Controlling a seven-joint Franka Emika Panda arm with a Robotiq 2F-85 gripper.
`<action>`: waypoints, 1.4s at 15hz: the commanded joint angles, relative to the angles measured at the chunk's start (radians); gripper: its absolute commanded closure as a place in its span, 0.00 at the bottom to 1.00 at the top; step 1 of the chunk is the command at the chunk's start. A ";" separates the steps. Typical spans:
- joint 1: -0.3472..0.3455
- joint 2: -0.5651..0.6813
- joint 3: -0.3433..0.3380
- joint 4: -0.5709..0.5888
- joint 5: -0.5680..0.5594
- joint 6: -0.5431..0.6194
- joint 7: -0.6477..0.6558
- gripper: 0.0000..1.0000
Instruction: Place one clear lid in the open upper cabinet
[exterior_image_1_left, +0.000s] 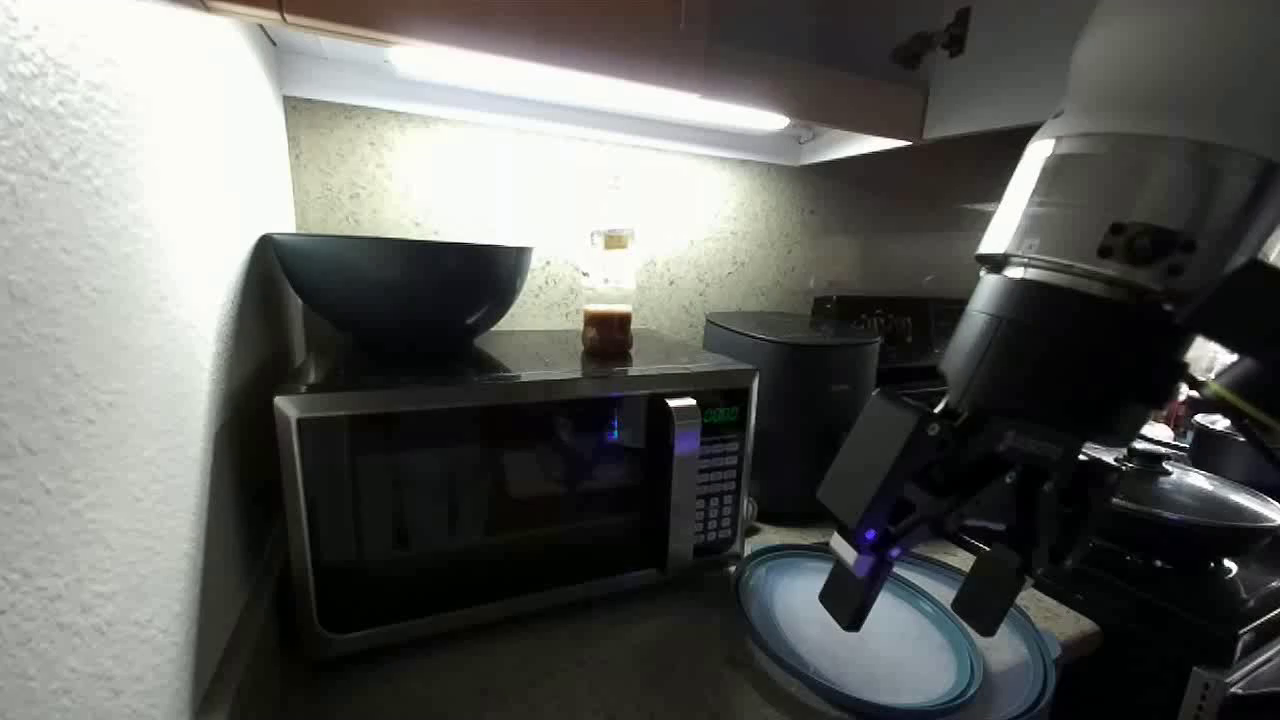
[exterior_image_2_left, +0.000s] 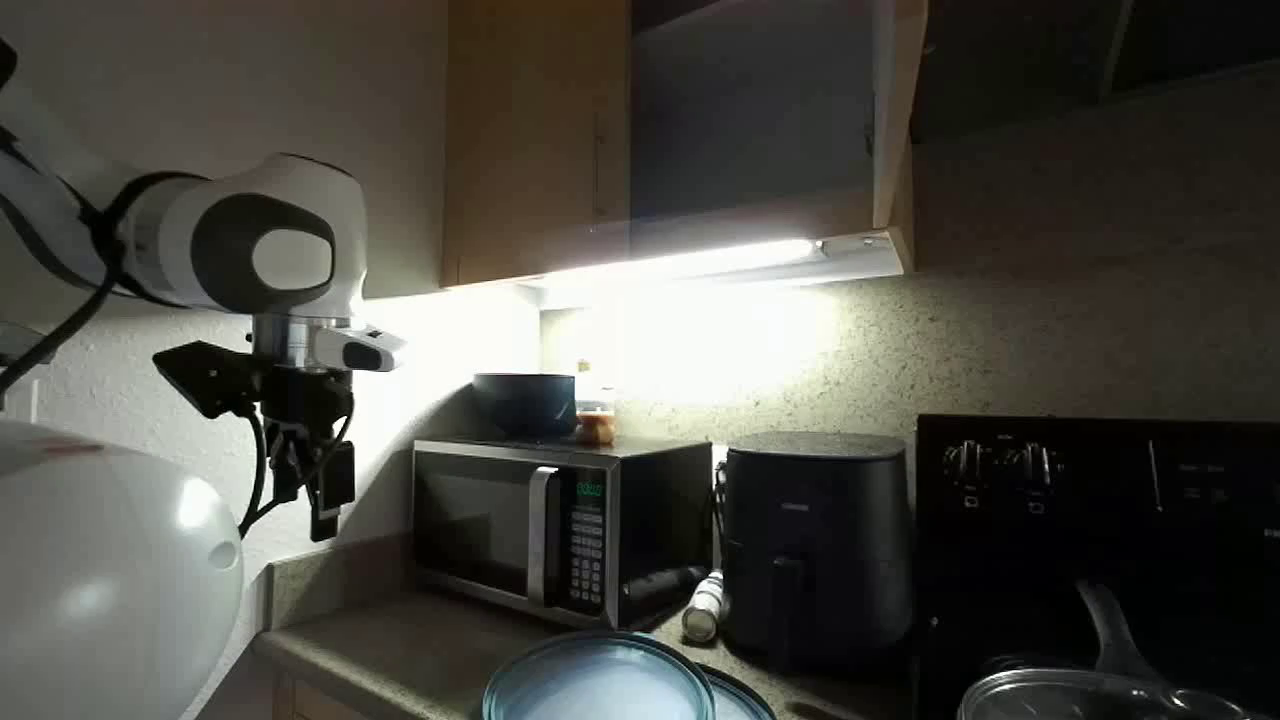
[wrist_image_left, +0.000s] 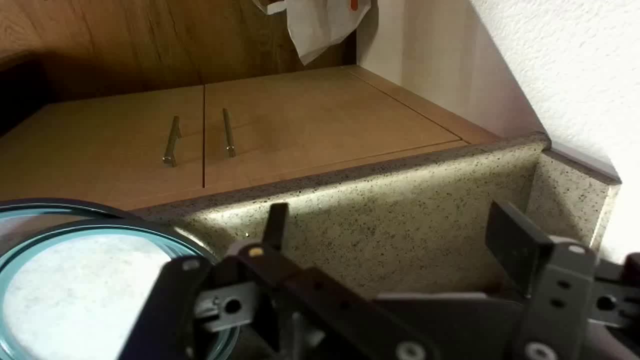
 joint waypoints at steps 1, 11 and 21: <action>0.006 0.001 -0.007 -0.004 -0.007 -0.003 0.005 0.00; -0.042 0.050 -0.011 -0.002 -0.027 0.027 0.018 0.00; -0.159 0.202 -0.102 0.019 -0.070 0.082 0.009 0.00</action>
